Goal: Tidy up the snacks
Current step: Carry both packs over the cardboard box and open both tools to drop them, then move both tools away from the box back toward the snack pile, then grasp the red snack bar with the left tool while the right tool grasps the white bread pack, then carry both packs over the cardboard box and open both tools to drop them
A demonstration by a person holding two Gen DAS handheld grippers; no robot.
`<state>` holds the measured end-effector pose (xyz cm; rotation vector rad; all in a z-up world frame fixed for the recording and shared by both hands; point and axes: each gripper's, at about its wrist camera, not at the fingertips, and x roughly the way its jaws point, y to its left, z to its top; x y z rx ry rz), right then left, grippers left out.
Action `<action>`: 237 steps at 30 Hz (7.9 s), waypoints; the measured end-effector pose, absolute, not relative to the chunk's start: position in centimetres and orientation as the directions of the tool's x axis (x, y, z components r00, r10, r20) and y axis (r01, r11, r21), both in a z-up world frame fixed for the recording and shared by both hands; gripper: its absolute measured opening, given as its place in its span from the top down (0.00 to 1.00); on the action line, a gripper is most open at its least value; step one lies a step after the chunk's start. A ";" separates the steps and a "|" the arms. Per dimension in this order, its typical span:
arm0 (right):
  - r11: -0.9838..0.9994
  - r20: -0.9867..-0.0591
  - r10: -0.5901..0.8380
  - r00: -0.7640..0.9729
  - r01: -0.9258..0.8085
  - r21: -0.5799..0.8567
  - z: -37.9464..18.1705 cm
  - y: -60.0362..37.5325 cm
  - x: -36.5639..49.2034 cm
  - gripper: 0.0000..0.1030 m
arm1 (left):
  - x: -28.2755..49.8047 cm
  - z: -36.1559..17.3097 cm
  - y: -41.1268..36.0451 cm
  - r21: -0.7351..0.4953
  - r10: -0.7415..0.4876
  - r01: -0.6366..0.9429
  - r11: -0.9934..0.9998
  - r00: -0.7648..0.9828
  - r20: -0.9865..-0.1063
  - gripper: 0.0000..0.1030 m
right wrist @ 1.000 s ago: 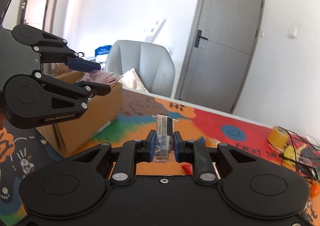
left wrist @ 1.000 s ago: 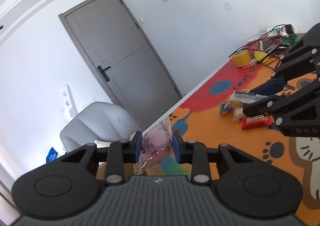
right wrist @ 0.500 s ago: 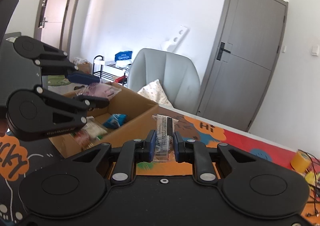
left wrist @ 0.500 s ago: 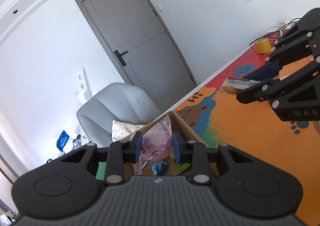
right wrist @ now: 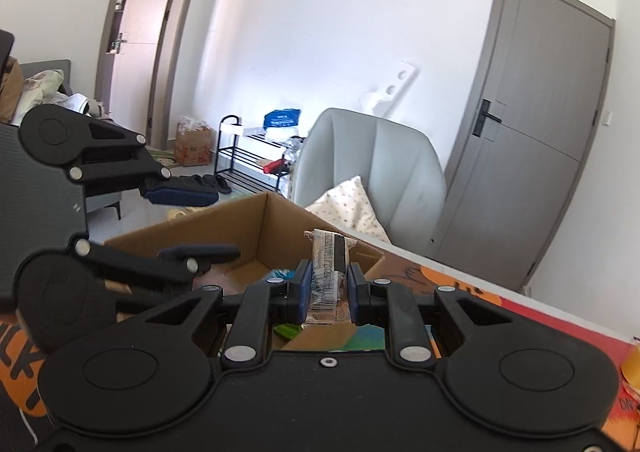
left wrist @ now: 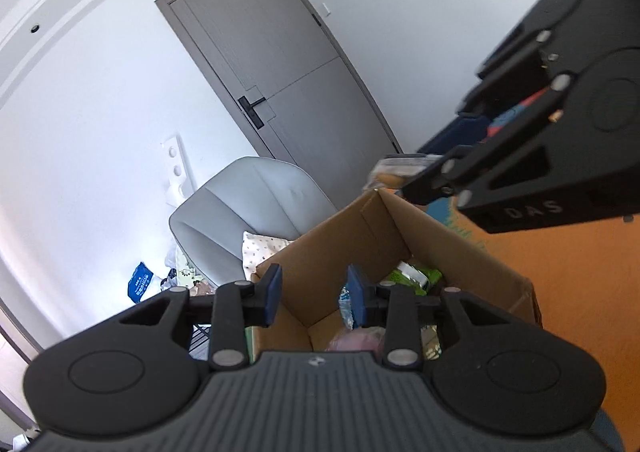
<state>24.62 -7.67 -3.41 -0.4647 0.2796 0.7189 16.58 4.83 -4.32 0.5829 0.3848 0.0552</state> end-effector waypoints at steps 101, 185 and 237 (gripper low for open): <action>0.826 -0.473 0.313 0.824 -0.482 -0.294 -8.2 -31.6 27.0 0.41 | 22.7 -9.3 -17.3 0.481 -0.270 0.518 0.707 0.827 -0.494 0.27; 0.831 -0.621 0.278 0.733 -0.508 -0.228 -11.5 -27.1 27.2 0.69 | 20.8 -10.9 -10.9 0.409 -0.177 0.490 0.770 0.779 -0.601 0.81; 0.661 -0.453 0.538 0.711 -0.689 -0.296 -4.3 -10.0 26.4 0.71 | 18.0 -3.9 5.6 0.466 0.098 0.143 0.873 0.885 -0.456 0.81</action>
